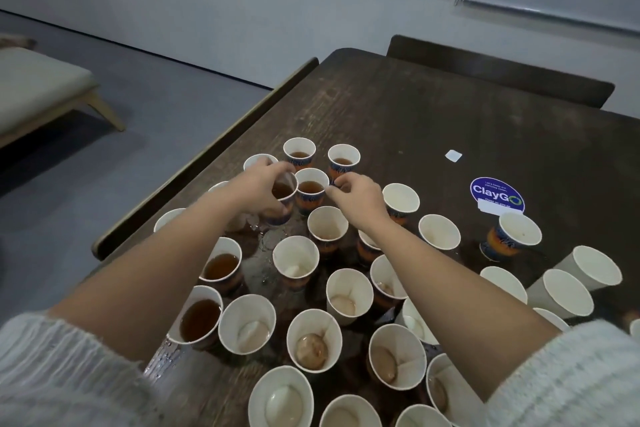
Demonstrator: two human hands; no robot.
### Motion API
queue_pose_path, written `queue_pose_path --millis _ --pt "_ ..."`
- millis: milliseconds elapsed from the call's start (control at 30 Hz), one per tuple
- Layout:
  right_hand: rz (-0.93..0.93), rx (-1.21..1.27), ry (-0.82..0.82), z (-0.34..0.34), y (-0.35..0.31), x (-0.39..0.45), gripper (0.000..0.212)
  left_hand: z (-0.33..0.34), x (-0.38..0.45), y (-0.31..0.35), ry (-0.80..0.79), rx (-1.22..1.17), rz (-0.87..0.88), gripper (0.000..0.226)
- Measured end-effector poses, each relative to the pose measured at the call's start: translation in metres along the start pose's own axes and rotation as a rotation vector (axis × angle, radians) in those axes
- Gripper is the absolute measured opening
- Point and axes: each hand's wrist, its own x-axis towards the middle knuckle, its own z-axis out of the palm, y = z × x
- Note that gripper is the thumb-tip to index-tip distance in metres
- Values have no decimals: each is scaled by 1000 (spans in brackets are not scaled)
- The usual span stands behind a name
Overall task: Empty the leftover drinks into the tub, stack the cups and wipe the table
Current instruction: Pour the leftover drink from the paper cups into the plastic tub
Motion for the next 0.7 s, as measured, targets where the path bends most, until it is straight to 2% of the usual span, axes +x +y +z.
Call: queue_pose_path --millis 100,200,267,367,567,700 --pt "99 346 -89 -14 -14 -13 44 -28 -9 29 19 16 43 80" --pt "248 661 -411 -36 -17 -27 60 -46 -17 65 35 19 115 80" --pt "259 799 -537 -51 -8 -34 61 -51 -20 92 37 20 167 78" --pt "226 935 -501 -78 14 -47 59 -48 -24 135 34 19 235 76" --pt "263 1039 -319 -151 82 -84 60 -16 -23 239 -26 -31 379 74" --pt "315 1069 -148 -210 136 -122 49 20 -22 323 -57 -46 496 77"
